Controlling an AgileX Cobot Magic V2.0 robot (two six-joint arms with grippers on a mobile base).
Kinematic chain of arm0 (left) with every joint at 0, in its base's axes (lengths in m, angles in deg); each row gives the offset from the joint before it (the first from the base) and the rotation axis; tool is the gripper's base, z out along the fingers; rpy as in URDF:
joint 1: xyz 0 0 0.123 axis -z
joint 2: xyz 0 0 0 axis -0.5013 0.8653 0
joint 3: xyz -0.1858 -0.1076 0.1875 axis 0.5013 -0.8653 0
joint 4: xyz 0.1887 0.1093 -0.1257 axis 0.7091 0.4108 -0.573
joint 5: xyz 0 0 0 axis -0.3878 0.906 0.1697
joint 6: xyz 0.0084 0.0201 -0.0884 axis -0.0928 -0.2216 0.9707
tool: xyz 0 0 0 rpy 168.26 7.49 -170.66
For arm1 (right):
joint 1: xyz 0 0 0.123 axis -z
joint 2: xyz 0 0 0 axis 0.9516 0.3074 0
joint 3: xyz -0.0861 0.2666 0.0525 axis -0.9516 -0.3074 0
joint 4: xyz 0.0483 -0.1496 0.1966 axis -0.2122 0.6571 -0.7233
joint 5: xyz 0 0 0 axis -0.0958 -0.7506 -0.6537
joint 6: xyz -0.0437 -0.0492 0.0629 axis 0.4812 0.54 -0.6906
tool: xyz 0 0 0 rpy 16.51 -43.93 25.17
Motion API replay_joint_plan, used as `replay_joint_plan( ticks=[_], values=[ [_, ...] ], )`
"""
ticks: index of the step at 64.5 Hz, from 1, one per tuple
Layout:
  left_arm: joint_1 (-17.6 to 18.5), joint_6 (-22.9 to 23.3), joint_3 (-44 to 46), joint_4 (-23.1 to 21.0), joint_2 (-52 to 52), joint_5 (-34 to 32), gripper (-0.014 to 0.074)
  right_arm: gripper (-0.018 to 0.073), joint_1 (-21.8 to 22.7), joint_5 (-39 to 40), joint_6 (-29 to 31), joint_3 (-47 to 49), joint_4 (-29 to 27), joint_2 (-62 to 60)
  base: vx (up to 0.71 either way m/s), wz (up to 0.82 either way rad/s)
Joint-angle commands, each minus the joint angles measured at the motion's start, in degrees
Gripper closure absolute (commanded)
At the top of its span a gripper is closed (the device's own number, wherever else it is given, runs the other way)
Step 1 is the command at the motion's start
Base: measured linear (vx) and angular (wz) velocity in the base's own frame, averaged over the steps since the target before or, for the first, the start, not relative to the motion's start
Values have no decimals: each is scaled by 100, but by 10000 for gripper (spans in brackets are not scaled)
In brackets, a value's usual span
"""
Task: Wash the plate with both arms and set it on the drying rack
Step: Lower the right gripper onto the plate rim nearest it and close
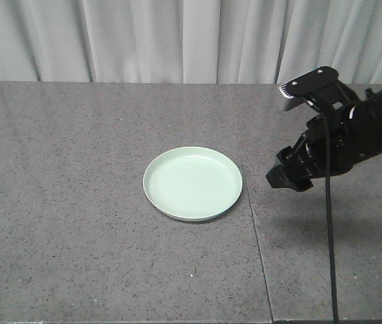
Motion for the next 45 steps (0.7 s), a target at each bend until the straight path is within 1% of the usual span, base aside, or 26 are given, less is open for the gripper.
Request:
replay_joint_plan(
  ticks=[1,5,10,16,22,40,45],
  values=[
    [21,20,149,-8,-74,-426,603,54,-38,104,-426,438,-20,192,0,0],
    [21,20,149,-8,-74,-426,603,66,-38,78,-757,632,-20,460,0,0],
    [21,20,149,-8,-74,-426,603,87,-38,42,-921,813,-45,736,0,0],
    [21,20,149,-8,-74,-426,603,111,-66,12,-936,1012,-61,1003,0,0],
    [21,20,149,-8,-74,-426,603,125,-66,12,-936,1200,-194,1298,0,0],
    [21,20,149,-8,-74,-426,603,128,-66,77,-930,1719,-617,1975,0,0],
    [21,20,149,-8,-74,-426,603,128,-66,168,-930,1849,-657,2141,0,0]
  ],
)
